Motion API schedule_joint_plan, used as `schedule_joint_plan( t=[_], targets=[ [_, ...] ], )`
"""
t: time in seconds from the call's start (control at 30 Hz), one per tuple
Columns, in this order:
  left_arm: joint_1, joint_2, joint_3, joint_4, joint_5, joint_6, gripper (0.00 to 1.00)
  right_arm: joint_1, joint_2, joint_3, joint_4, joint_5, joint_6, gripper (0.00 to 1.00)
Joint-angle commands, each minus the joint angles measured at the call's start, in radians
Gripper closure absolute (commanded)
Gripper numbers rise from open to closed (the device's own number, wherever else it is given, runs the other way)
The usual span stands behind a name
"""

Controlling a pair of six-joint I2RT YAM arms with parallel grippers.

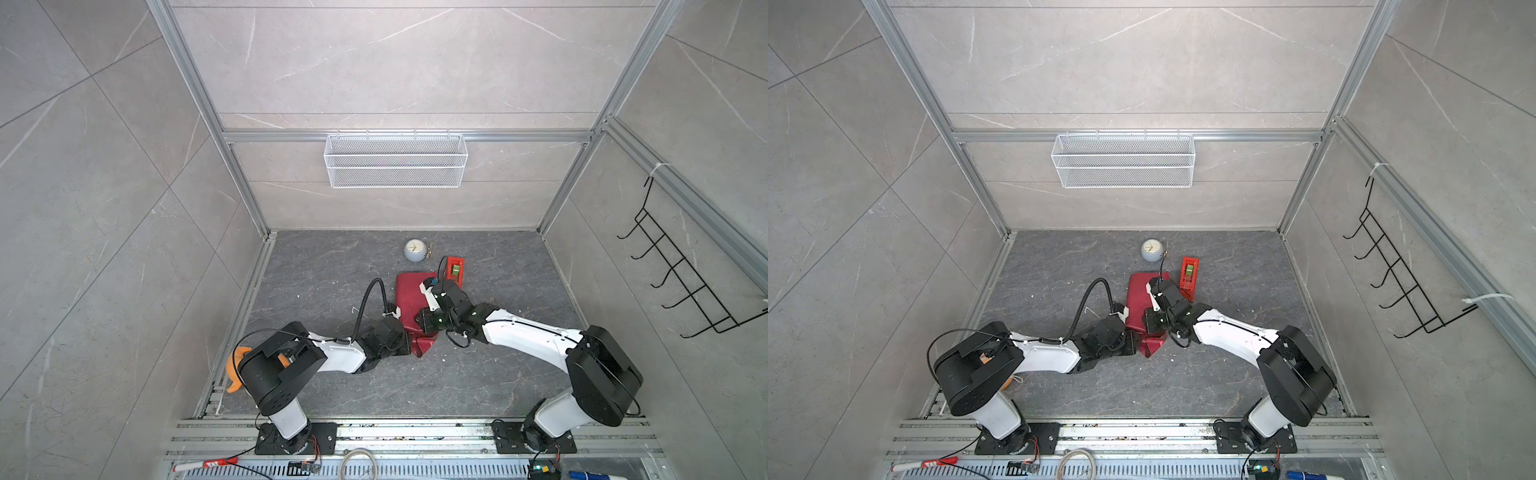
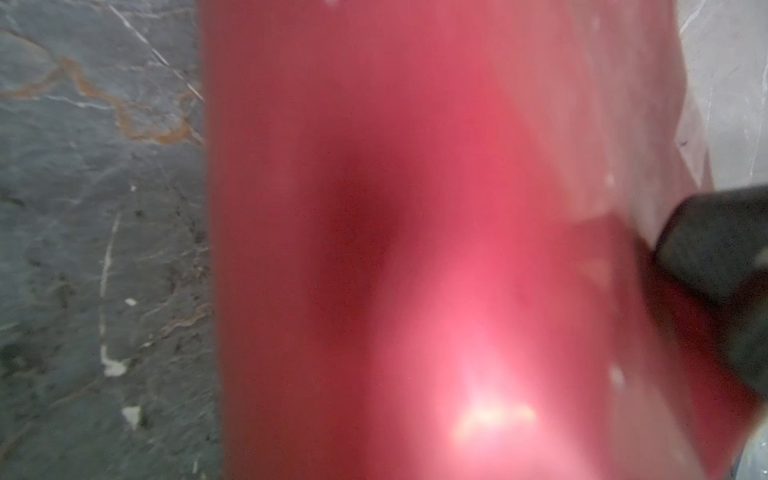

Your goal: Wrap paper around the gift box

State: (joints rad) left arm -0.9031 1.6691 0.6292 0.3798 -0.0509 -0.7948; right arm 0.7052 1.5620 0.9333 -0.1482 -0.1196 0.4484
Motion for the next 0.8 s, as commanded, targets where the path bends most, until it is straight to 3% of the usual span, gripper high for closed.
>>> schedule_joint_plan(
  t=[0.0,0.77],
  targets=[
    [-0.015,0.003,-0.009,0.004,-0.008,0.054,0.78,-0.007,0.013,-0.010,0.003,-0.008,0.012,0.72],
    [-0.116,-0.011,-0.057,-0.010,0.019,0.024,0.95,-0.015,0.011,-0.024,0.004,-0.008,0.018,0.73]
  ],
)
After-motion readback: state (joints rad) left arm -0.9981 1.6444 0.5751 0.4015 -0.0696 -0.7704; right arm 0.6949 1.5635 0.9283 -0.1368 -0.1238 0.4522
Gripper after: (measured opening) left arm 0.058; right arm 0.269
